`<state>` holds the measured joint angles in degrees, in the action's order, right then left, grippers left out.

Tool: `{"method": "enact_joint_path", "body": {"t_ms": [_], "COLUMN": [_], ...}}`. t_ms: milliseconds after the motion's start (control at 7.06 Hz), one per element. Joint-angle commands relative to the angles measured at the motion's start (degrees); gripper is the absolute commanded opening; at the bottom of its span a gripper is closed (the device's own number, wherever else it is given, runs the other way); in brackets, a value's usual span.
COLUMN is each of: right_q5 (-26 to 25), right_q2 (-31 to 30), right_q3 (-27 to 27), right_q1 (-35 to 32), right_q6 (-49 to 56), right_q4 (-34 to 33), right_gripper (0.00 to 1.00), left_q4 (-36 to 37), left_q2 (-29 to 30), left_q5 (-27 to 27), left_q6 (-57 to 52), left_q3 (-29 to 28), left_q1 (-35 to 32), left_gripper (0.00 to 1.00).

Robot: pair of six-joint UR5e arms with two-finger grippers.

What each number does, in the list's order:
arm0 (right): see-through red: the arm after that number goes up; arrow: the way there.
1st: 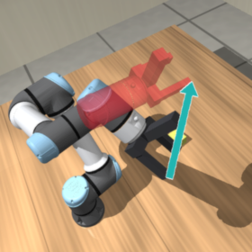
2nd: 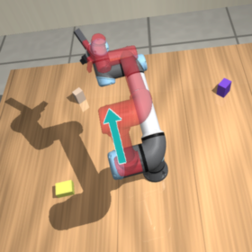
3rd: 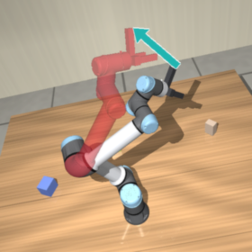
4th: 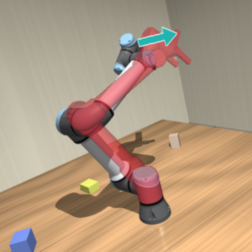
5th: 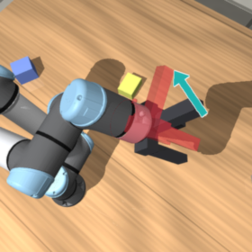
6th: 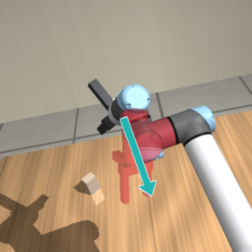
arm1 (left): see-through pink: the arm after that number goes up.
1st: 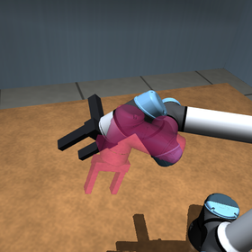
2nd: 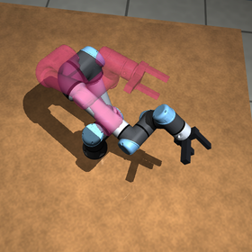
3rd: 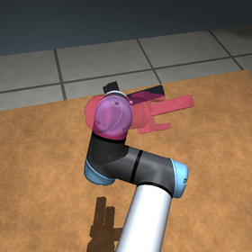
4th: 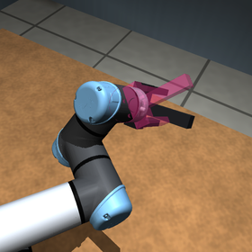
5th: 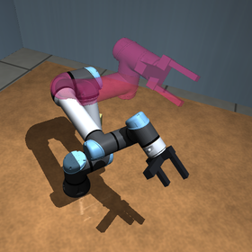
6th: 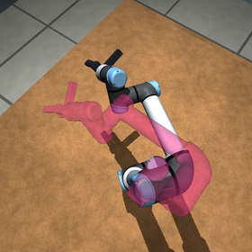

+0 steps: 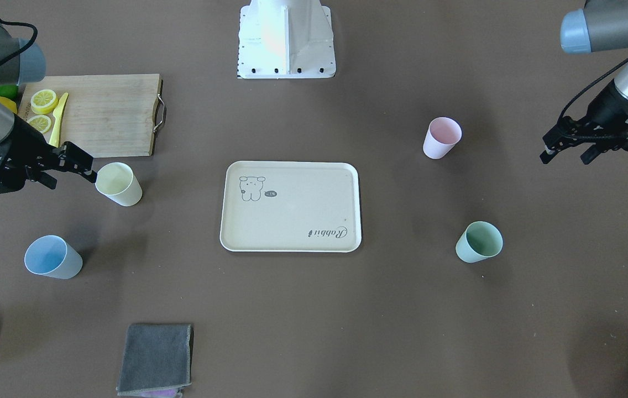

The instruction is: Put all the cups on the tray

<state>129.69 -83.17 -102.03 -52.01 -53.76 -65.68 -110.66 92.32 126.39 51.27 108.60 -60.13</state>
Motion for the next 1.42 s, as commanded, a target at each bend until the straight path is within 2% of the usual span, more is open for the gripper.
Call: {"method": "enact_joint_path", "body": {"t_ms": [0,142,283,425,567,709,850,992,1276], "right_q5": [-1.98,-2.34,-2.25,-1.91,-1.55,-1.55,-1.64,-1.81,-2.6], "right_q2": [-0.06,0.2,0.2,0.37,1.86,5.35,9.47,12.04,16.1], "right_q3": [1.3,2.26,2.27,2.27,2.01,1.57,1.57,1.92,2.62], "right_q1": [2.61,4.1,4.63,4.64,4.38,4.2,4.2,5.5,7.7], "right_q6": [-0.38,-0.38,-0.47,-0.47,-0.56,-0.82,-3.0,-6.76,-12.31], "right_q4": [-0.41,-0.5,-0.5,-0.59,-0.85,-4.42,-8.02,-8.23,-9.46], "right_gripper": [0.57,0.51,0.15,0.0,0.0,0.0,0.0,0.0,0.0], "left_q4": [0.1,0.1,0.1,0.1,0.01,0.09,0.01,0.01,0.09], "left_q2": [1.28,1.54,1.63,1.55,1.29,0.94,0.76,-0.72,-2.22], "left_q5": [-2.38,-2.47,-2.55,-3.51,-4.48,-8.23,-9.22,-12.37,-13.2], "left_q6": [3.65,6.1,7.86,8.49,12.93,14.63,14.38,14.21,11.94], "left_q3": [0.21,0.91,1.09,1.44,2.31,3.37,3.46,4.07,6.52], "left_q1": [3.0,4.31,5.63,6.77,10.78,15.18,17.74,21.16,22.87], "left_gripper": [0.98,0.98,0.98,0.98,0.98,0.98,0.97,0.94,0.92]}}
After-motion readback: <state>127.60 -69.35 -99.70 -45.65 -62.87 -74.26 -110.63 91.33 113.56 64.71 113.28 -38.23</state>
